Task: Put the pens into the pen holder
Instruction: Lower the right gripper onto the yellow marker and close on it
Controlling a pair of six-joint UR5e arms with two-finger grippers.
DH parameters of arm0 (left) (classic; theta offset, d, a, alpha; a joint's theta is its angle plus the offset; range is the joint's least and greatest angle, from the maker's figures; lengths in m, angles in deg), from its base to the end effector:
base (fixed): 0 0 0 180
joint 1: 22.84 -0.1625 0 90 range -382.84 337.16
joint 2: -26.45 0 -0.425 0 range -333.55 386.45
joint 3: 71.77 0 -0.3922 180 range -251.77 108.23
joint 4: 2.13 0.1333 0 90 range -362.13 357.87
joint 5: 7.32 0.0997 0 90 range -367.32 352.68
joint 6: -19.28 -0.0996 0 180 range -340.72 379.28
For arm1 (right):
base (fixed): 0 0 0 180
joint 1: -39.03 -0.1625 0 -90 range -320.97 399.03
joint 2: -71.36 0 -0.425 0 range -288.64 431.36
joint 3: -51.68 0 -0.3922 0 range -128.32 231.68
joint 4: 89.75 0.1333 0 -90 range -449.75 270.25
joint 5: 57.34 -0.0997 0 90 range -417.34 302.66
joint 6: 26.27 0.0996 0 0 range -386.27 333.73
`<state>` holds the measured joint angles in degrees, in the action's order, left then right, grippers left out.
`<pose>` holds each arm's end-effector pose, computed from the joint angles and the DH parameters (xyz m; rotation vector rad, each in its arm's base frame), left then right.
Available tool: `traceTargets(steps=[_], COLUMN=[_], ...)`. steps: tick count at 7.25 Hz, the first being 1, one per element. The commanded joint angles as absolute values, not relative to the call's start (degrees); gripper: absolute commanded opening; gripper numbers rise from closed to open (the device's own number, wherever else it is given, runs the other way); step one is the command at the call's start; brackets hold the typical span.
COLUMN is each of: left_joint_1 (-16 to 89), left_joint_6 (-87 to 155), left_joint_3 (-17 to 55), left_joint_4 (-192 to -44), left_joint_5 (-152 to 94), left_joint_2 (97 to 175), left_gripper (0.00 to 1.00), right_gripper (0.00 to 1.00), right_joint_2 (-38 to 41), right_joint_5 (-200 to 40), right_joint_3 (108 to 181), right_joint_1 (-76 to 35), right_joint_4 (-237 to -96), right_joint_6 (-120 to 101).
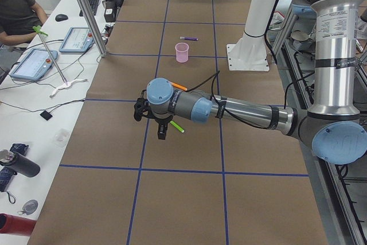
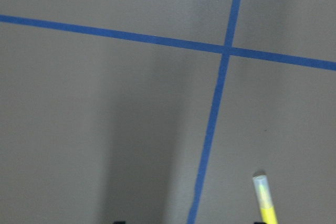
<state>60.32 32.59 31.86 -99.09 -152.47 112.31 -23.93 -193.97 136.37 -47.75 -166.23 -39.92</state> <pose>0.0045 -0.4707 0.5481 0.0932 0.9864 0.0346 0.0356 -0.4521 0.7211 0.1224 -0.8091 -0.2986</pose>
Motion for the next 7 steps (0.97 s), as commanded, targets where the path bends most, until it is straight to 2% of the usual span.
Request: traceTargets(steps=[1, 3, 7], left_joint_1=[60.1, 59.9, 59.2], left_joint_6=[32.5, 32.5, 32.5], left_joint_3=[31.6, 31.4, 31.1], left_joint_4=[-99.2, -99.2, -99.3], left_joint_5=[-152.3, -152.1, -152.3], left_joint_2=[112.3, 112.3, 112.6], left_gripper=[1.00, 1.00, 1.00], right_gripper=[0.92, 0.88, 0.80], right_joint_2=[-22.8, -22.5, -20.6], right_joint_5=[-192.2, -189.3, -188.8], right_joint_3=[131.4, 130.0, 123.1], right_joint_1=[-47.1, -41.9, -40.6], right_joint_4=[-164.0, -164.2, -163.7], right_joint_6=[-40.7, -36.3, -36.2])
